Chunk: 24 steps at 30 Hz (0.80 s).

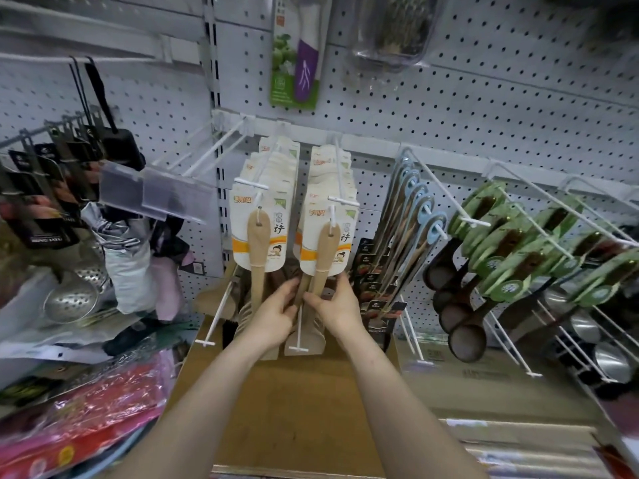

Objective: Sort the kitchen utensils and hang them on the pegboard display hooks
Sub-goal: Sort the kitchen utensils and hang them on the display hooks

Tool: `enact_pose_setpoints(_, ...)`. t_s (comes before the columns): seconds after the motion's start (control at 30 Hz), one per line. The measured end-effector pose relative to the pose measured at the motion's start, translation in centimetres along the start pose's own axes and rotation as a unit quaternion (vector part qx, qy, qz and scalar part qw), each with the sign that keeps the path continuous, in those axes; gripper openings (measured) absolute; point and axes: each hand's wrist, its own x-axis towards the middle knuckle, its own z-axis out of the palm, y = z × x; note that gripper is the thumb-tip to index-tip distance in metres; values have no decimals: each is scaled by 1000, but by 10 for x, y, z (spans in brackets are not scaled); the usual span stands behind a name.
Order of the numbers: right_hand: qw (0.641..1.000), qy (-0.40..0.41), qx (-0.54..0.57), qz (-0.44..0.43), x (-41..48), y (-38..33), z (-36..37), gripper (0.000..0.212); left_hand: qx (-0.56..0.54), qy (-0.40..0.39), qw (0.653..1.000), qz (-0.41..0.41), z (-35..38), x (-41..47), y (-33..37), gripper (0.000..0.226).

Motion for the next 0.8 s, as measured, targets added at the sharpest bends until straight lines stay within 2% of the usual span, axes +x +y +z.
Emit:
enact_pose_setpoints(0.17,1000,-12,-25,-6,-2,9,3,37,10,6,1000,2,0,1,-5,53)
enact_pose_setpoints(0.47,999,-16,-16,-28,-11,20,4,10,54,-6,998,34,-8,-8,-13,42)
enact_pose_setpoints(0.53,1000,1,-18,-25,-12,26,3,14,59,-12,998,34,-9,-9,-14,41)
enact_pose_setpoints(0.63,1000,7,-8,-19,-15,32,1,8,80,-12,996,35,-8,-10,-17,38)
enact_pose_setpoints(0.8,1000,17,-4,-26,-21,34,-4,24,91,-1,995,38,-9,-12,-21,27)
